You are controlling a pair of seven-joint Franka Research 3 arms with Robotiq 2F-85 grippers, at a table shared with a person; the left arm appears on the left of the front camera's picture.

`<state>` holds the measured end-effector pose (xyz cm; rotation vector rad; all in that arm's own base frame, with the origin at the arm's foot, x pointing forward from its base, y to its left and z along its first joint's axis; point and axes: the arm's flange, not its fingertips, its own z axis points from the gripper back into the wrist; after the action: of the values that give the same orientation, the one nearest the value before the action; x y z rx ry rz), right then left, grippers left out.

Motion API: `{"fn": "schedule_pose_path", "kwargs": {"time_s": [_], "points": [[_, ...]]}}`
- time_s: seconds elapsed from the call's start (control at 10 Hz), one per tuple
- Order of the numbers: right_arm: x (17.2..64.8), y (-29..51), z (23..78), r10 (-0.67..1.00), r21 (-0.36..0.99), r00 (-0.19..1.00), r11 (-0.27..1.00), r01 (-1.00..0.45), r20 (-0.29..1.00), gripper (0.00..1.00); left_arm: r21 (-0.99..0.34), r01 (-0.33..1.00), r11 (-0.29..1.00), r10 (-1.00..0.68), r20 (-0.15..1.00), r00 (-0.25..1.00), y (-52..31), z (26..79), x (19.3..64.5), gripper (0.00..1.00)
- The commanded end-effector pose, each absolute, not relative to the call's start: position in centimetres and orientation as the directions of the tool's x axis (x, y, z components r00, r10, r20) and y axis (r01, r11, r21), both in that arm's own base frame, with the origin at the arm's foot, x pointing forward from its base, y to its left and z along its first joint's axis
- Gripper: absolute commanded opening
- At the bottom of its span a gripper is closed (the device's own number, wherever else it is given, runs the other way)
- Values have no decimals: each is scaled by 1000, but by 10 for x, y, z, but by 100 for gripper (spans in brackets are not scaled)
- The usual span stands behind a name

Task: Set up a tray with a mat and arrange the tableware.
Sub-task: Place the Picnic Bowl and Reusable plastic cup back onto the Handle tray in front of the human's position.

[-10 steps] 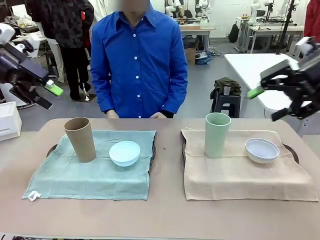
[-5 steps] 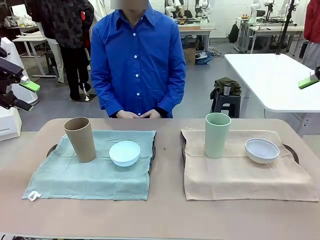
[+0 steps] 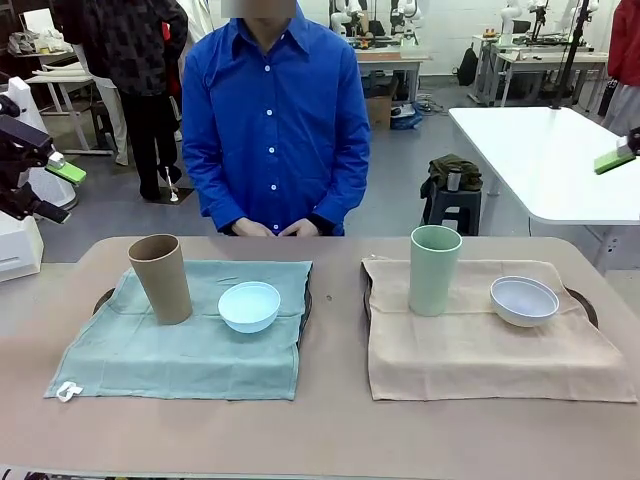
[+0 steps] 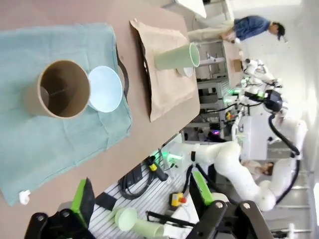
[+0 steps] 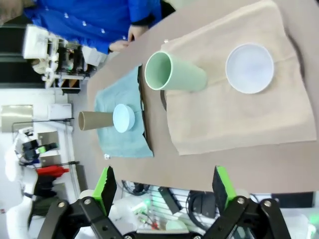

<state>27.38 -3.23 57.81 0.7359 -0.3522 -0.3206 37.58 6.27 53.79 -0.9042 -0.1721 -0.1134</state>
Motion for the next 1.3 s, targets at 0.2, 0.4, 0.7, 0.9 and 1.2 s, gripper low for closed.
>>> {"fn": "schedule_pose_path", "kwargs": {"time_s": [0.2,0.4,0.7,0.9,1.2], "points": [[291,-120,556,-366,772,931,590,237,-6,100,-892,-42,450,124,16,992,109,517,384,100],[297,-155,542,-326,809,943,536,242,-66,100,-916,-142,374,146,-93,985,130,501,386,100],[296,-178,516,-311,815,944,517,263,-108,100,-928,-182,326,205,-119,971,155,482,391,100],[297,-166,510,-369,780,929,572,255,-33,100,-900,-33,435,125,24,992,146,489,389,100],[295,-178,514,-326,797,938,531,286,-119,100,-918,-170,358,181,-110,977,154,474,387,100]]}}
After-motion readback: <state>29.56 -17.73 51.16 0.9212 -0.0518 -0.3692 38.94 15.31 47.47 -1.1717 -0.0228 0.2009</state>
